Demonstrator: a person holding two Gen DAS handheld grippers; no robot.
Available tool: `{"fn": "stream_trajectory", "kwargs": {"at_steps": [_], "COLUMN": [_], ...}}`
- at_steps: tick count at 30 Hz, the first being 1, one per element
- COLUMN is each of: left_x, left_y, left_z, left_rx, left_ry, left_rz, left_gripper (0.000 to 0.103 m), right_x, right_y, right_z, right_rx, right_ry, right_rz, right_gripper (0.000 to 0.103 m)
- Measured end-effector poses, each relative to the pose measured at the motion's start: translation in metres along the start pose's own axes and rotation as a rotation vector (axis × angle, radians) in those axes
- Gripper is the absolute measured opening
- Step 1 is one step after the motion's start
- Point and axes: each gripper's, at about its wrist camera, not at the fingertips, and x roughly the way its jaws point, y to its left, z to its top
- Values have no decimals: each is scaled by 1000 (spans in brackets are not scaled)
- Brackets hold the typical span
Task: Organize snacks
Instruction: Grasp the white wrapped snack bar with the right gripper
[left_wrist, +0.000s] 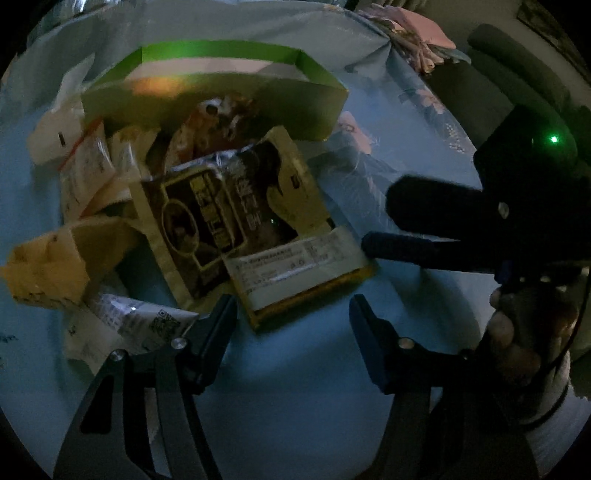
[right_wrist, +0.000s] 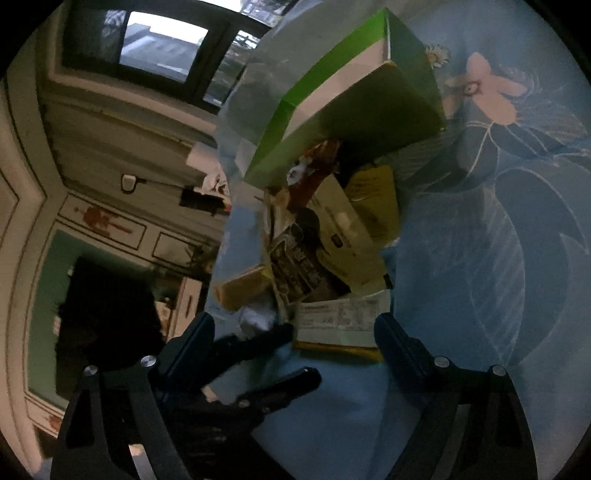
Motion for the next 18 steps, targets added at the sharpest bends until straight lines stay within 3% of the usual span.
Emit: {"fn": "stream_trajectory", "kwargs": {"at_steps": [5,8,12,18], "left_x": [1,1,2,2], "left_y": [-3,-1,2,6], "left_z": [0,1,4,10], "left_rx": [10,4,-13,-42], "left_ry": [8,5,-3,-13], "left_rz": [4,-5,-9,-9], "left_gripper": [62,62,62,55], "right_x": [7,5,12,10], "right_y": [0,-2,0,-2], "right_z": [-1,-1,3,4], "right_rx": [6,14,-13,-13], "right_ry": [16,7,17,25], "right_rz": [-55,-42,-123,-120], "right_gripper": [89,88,87,87]}}
